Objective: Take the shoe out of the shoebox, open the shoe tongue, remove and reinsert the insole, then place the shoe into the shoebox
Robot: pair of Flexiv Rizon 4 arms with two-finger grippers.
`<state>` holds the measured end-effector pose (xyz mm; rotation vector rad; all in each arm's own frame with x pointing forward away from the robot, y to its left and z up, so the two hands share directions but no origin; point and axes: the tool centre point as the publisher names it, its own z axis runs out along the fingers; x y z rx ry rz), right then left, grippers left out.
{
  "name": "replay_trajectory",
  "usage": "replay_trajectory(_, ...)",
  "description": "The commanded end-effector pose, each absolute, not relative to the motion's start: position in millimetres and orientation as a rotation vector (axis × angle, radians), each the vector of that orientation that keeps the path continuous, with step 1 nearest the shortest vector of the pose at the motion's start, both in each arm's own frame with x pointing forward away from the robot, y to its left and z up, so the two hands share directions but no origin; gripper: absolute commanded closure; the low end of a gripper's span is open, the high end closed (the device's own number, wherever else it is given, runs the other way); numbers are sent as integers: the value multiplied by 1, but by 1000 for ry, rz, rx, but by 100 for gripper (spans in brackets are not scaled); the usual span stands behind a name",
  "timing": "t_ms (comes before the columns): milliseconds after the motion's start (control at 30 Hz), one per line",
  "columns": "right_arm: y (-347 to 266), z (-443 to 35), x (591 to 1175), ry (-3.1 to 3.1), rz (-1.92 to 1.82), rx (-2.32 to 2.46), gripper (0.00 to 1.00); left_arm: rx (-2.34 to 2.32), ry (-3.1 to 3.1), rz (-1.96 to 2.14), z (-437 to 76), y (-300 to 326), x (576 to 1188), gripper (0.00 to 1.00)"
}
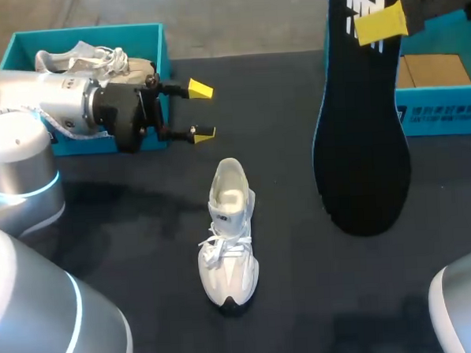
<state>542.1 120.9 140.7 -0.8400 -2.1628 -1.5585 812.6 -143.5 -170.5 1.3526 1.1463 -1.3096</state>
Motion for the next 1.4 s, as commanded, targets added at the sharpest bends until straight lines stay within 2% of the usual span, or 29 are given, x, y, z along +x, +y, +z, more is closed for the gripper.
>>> replay_trajectory(33,135,136,575,-2113,-1452,-837,100,1352,1146,-1307,-171,-144,812,0)
replay_trajectory(433,147,112,642,-1974,-1399,-853,100,1352,1146,-1307,-171,-144,812,0)
replay_trajectory(1000,130,75,721,-1772,-1365,-984,100,1352,1146,-1307,-171,-144,812,0)
replay_trajectory(1400,130,75,721,-1772,-1365,-984,100,1352,1146,-1307,-171,-144,812,0)
